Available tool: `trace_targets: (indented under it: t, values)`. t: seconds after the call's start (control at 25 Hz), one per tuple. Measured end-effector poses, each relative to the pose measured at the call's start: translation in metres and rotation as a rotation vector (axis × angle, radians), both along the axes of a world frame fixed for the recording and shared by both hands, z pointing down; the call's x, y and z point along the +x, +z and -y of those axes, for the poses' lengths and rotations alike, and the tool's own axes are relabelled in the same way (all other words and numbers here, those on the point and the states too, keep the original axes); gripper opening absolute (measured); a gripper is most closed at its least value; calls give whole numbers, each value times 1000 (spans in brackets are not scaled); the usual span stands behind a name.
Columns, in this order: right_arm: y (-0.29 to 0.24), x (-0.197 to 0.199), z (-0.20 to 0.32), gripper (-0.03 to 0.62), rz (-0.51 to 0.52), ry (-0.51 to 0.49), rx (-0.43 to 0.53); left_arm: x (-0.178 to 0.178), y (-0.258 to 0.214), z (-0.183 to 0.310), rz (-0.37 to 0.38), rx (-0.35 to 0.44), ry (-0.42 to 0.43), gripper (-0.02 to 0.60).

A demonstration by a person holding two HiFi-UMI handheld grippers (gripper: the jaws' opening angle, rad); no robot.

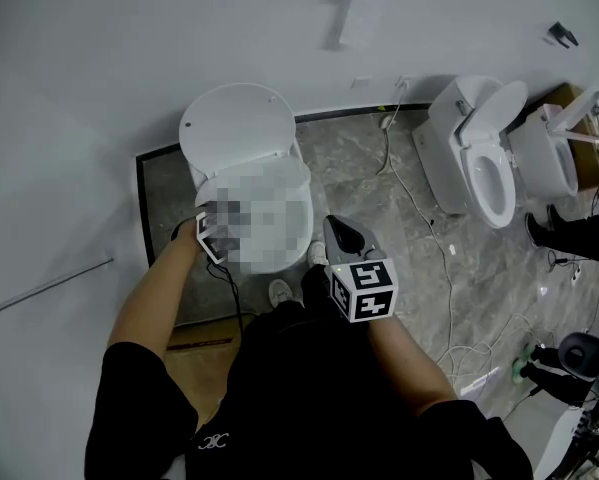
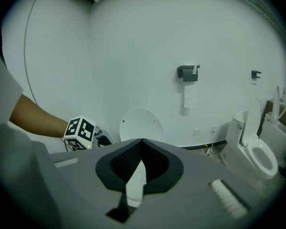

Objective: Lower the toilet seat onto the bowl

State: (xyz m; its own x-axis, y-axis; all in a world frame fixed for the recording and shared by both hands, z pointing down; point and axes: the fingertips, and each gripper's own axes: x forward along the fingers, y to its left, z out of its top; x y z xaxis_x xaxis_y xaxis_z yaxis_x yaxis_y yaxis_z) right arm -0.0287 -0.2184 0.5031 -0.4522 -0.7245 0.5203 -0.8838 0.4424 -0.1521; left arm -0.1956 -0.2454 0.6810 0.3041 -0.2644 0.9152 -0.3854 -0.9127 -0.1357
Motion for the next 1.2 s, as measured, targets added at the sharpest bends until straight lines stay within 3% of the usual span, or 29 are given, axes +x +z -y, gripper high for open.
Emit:
trace_targets:
  t: [0.6, 0.92, 1.2]
  values:
    - [37, 5, -21, 8, -6, -13, -92, 29, 46, -55, -51, -71, 2, 117]
    - [58, 7, -23, 8, -26, -33, -128, 44, 80, -80, -35, -100, 28, 134]
    - [79, 2, -22, 8, -31, -54, -173, 54, 114, -105, -44, -172, 58, 147]
